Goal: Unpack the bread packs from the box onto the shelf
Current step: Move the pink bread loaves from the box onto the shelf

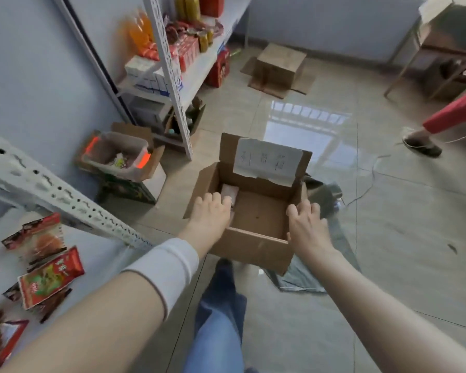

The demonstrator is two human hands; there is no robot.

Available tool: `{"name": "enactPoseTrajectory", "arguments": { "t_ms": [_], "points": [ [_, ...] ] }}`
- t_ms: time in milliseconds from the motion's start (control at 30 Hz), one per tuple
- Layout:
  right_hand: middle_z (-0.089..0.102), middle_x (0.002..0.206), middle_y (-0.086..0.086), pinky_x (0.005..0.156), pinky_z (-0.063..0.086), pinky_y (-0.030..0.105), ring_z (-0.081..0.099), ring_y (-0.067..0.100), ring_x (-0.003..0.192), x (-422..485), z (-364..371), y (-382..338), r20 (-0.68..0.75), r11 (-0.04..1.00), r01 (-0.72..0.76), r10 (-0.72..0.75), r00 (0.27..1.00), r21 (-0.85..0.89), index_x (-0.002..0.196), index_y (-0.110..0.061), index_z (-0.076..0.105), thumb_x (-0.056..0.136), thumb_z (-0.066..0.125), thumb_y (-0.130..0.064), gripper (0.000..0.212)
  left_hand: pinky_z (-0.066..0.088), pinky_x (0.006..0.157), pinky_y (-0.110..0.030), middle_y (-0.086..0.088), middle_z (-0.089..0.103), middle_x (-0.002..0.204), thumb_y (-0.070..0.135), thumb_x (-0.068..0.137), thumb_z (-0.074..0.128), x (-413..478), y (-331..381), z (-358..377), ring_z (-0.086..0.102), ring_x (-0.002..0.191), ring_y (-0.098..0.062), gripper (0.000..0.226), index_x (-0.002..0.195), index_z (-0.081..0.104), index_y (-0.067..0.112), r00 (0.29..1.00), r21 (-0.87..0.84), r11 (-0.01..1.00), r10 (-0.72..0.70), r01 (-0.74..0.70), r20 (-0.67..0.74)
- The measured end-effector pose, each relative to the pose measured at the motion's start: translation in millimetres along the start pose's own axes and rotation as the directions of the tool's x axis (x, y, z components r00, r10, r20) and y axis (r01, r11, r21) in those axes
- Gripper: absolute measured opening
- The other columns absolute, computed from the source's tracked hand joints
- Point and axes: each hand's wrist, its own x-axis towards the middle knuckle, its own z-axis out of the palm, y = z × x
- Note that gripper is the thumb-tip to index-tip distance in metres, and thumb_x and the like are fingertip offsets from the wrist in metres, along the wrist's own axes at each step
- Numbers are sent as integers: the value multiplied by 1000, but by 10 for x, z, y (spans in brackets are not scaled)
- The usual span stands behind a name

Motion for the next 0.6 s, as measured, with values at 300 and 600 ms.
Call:
{"name": "enactPoseTrajectory", "arguments": {
  "t_ms": [300, 600],
  "points": [
    [38, 130, 11, 86, 46, 37, 37, 29, 117, 1937, 1100, -177, 260, 991, -64, 32, 965, 114, 126, -13, 38, 89, 53, -17, 40, 41, 88, -35, -12, 49, 121, 16, 91, 49, 2263, -305, 1030, 47, 112, -29, 28, 117, 40, 11, 980, -134, 990, -23, 50, 197],
    [36, 137, 15, 96, 40, 44, 34, 32, 126, 3067, 2957, -795, 607, 960, -154, -20, 794, 234, 134, -5, 36, 87, 51, -50, 67, 44, 87, -42, -17, 45, 129, 32, 92, 50, 3892, -277, 2742, 49, 117, -33, 50, 131, 31, 8, 895, -434, 791, -312, 430, 319]
  ]
}}
